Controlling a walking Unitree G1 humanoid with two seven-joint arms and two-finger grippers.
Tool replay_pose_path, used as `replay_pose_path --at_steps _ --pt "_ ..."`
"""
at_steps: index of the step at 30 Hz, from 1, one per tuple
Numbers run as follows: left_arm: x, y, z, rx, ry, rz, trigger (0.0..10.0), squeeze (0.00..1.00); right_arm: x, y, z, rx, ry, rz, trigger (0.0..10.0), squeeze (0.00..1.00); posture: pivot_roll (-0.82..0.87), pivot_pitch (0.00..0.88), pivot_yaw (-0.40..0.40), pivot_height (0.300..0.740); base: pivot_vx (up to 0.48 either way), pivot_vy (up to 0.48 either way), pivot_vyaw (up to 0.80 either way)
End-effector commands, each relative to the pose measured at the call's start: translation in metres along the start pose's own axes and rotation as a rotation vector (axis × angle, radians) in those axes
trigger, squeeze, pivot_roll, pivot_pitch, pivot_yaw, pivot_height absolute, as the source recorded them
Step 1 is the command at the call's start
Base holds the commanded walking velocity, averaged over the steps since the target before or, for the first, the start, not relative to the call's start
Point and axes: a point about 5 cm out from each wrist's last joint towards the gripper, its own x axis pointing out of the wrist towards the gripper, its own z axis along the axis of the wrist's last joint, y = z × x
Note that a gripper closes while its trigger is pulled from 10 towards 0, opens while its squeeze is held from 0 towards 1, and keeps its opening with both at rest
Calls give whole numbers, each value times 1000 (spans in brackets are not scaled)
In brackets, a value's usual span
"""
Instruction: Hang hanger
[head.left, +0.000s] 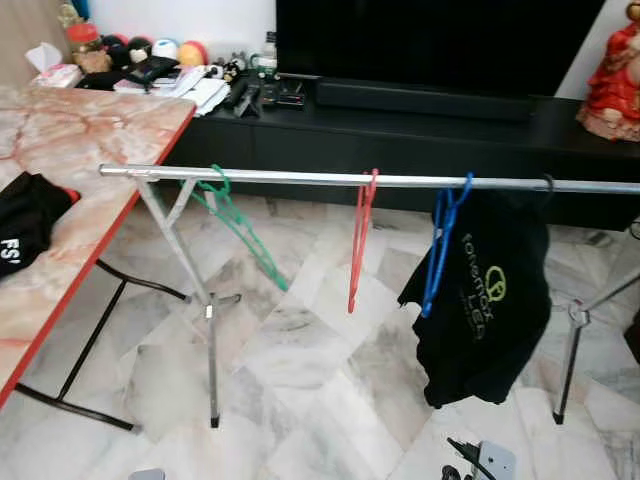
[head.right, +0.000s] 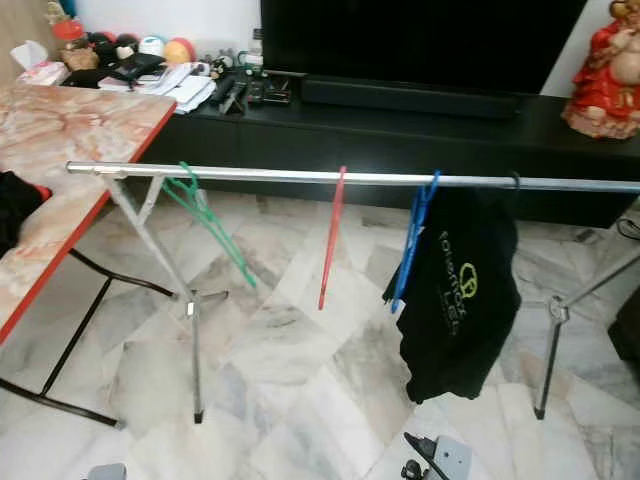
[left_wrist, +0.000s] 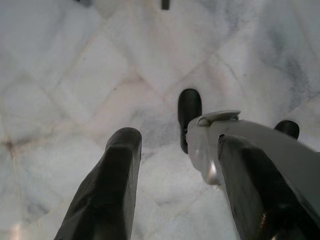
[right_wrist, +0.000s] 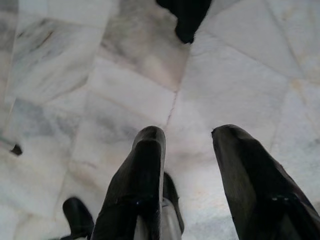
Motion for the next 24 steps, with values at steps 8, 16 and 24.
replay_pose_path --at_steps 8,16,24 --pt "-1 -7 -7 27 29 -21 10000 0 -2 -12 -5 -2 14 -25 10000 0 7 124 -42 740 0 -472 0" --pt "0 -8 -8 25 29 -21 10000 0 -2 -12 -5 6 12 -25 10000 0 8 131 -44 740 0 -472 0" --pt "0 -7 -7 25 29 -22 10000 0 -2 -15 -7 4 20 -37 10000 0 3 142 -42 740 0 -472 0"
